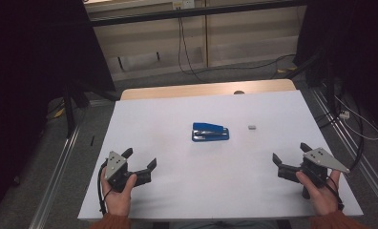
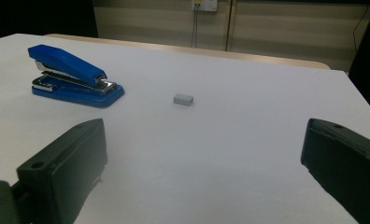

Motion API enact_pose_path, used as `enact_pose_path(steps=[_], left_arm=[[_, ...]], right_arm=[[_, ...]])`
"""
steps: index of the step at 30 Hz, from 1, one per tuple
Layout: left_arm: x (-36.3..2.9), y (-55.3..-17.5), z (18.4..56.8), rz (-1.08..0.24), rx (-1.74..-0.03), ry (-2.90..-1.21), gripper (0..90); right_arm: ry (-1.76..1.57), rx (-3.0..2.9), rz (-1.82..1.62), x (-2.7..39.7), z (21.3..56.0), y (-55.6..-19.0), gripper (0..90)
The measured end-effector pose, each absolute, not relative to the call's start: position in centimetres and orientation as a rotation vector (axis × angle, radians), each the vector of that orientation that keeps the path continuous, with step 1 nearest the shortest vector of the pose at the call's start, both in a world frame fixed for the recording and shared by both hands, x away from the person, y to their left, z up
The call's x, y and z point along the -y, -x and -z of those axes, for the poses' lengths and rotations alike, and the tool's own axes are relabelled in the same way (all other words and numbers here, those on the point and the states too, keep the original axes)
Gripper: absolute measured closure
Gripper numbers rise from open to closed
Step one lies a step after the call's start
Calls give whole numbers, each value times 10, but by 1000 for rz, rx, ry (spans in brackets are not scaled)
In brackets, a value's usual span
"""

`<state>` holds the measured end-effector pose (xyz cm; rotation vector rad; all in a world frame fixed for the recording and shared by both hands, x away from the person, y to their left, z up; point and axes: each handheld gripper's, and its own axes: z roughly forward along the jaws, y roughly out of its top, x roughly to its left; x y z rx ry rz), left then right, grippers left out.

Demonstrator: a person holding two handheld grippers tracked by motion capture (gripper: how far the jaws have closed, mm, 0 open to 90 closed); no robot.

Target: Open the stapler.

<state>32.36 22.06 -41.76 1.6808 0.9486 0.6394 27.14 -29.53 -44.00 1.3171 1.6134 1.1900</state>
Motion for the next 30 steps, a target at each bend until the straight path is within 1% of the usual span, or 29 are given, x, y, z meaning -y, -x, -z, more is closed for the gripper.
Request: enact_pose_path(steps=[11,18,22,24,28,29,30], left_arm=[[-220,-327,419,-647,-960,-1710,39],[-216,-329,423,-608,-939,-1757,38],[-214,-330,423,-611,-937,-1766,41],[-213,-331,422,-647,-949,-1745,42],[-209,-335,423,-615,-955,-1739,42],[-208,-336,423,-608,-955,-1741,42],[-207,-336,424,-601,-947,-1745,42]], right_arm=[[-1295,-1659,-1201,293,440,-272,6],[-1301,-1674,-1260,295,440,-275,8],[-1314,-1676,-1269,293,442,-278,7],[-1310,-1691,-1285,292,442,-279,7],[-1279,-1737,-1291,287,444,-281,17],[-1249,-1760,-1286,284,444,-281,38],[-1249,-1760,-1286,284,444,-281,38]])
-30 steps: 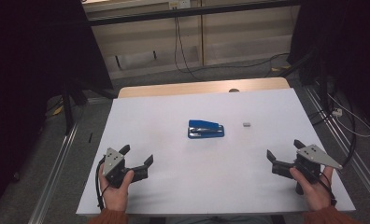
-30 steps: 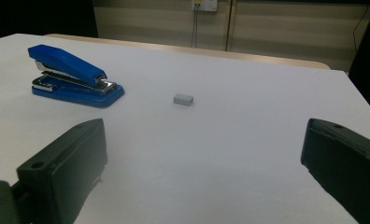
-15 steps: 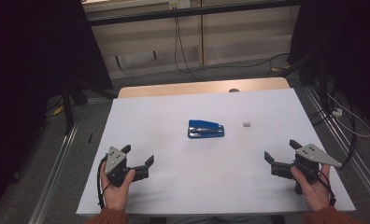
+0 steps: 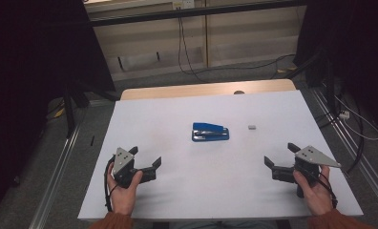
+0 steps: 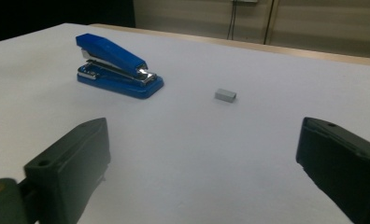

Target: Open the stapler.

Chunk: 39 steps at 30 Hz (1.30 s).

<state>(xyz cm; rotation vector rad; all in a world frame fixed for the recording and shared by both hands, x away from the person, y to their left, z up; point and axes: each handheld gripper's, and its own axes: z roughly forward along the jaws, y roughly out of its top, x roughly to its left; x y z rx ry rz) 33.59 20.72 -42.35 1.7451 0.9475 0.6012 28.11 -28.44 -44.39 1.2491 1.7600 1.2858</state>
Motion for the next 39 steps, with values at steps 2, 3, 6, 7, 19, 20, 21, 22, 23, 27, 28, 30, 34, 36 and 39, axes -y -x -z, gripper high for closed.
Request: enact_pose_path(steps=[2,3,6,7,19,20,21,22,23,27,28,30,34,36,39], left_arm=[[-205,-336,423,-592,-936,-1760,42],[-205,-335,423,-573,-921,-1774,43],[-202,-334,423,-550,-899,-1789,49],[-201,-334,423,-545,-887,-1802,49],[-190,-341,425,-473,-838,-1865,73],[-190,-341,425,-473,-838,-1865,73],[-188,-341,426,-475,-839,-1869,73],[-187,-341,426,-473,-827,-1872,73],[-185,-341,426,-471,-827,-1872,72],[-180,-344,427,-422,-792,-1889,69],[-180,-345,426,-423,-784,-1896,69],[-178,-345,427,-424,-780,-1893,68],[-172,-349,428,-421,-802,-1889,61],[-170,-350,428,-419,-798,-1884,61],[-170,-351,429,-438,-864,-1865,38]], right_arm=[[-1233,-1782,-1247,281,444,-281,64],[-1230,-1784,-1236,280,445,-281,66],[-1231,-1801,-1278,277,444,-281,37],[-1223,-1805,-1283,276,444,-281,37],[-1223,-1906,-1338,257,447,-288,27],[-1223,-1906,-1338,257,447,-288,27],[-1207,-1923,-1331,255,447,-289,29],[-1192,-1935,-1325,252,446,-290,34],[-1178,-1930,-1338,250,445,-291,34],[-1183,-1943,-1345,249,446,-296,58],[-1183,-1943,-1345,249,446,-296,58],[-1181,-1955,-1348,249,448,-299,73],[-1180,-1968,-1359,245,449,-305,58],[-1166,-1970,-1357,241,447,-306,64],[-1166,-1980,-1392,235,444,-309,51]])
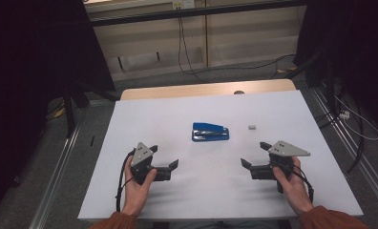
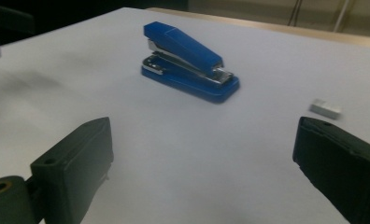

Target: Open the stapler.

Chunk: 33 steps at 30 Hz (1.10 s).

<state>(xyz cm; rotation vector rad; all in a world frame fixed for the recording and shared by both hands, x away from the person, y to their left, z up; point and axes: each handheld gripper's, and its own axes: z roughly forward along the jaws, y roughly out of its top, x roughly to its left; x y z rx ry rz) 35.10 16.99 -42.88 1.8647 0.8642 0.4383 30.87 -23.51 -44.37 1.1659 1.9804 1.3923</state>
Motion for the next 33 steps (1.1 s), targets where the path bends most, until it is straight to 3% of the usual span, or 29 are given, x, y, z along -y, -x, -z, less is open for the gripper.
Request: enact_pose_path(steps=[20,33], left_arm=[[-140,-380,430,-470,-767,-1911,41],[-127,-405,426,-502,-771,-1898,34]], right_arm=[[-1045,-2039,-1425,206,444,-325,14],[-1048,-2044,-1426,189,442,-345,49]])
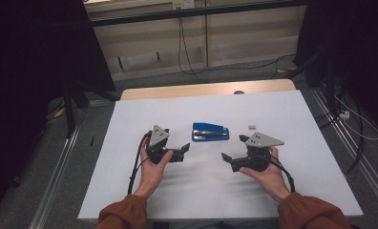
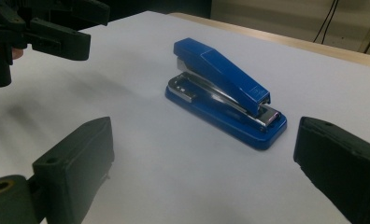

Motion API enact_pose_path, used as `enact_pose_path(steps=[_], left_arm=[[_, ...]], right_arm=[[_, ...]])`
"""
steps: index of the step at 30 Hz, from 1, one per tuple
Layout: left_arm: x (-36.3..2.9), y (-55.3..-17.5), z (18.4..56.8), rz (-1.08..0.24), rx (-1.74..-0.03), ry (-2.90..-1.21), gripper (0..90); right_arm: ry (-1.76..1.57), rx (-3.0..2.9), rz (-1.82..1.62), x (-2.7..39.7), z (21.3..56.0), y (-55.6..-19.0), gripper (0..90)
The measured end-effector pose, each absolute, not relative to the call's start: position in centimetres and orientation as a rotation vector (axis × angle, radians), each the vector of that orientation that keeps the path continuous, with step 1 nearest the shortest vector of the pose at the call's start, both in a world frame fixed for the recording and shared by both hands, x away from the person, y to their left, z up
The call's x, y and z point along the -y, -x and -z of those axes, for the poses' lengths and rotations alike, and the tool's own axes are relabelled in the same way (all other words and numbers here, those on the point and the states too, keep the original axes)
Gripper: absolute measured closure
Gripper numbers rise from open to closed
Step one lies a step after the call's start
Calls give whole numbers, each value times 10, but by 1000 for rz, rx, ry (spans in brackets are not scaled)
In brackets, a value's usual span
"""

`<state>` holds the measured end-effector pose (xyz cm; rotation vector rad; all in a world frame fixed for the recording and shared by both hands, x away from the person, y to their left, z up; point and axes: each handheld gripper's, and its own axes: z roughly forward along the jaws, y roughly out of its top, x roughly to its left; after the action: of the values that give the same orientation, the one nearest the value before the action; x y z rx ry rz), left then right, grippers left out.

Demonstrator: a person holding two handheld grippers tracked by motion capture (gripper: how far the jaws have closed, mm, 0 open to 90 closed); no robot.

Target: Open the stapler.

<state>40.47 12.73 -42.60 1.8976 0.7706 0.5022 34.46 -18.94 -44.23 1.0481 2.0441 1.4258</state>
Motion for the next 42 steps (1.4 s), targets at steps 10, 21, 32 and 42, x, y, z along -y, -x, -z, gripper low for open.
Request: enact_pose_path(steps=[10,21,32,42], left_arm=[[-121,-420,424,-491,-763,-1888,49],[-112,-438,419,-476,-753,-1906,49],[-96,-458,421,-489,-763,-1907,59],[-92,-473,417,-480,-772,-1903,71]], right_arm=[[-1022,-2061,-1392,176,445,-358,60],[-1015,-2063,-1428,161,442,-371,81],[-1012,-2069,-1406,156,445,-381,114],[-972,-2080,-1419,143,447,-389,168]])
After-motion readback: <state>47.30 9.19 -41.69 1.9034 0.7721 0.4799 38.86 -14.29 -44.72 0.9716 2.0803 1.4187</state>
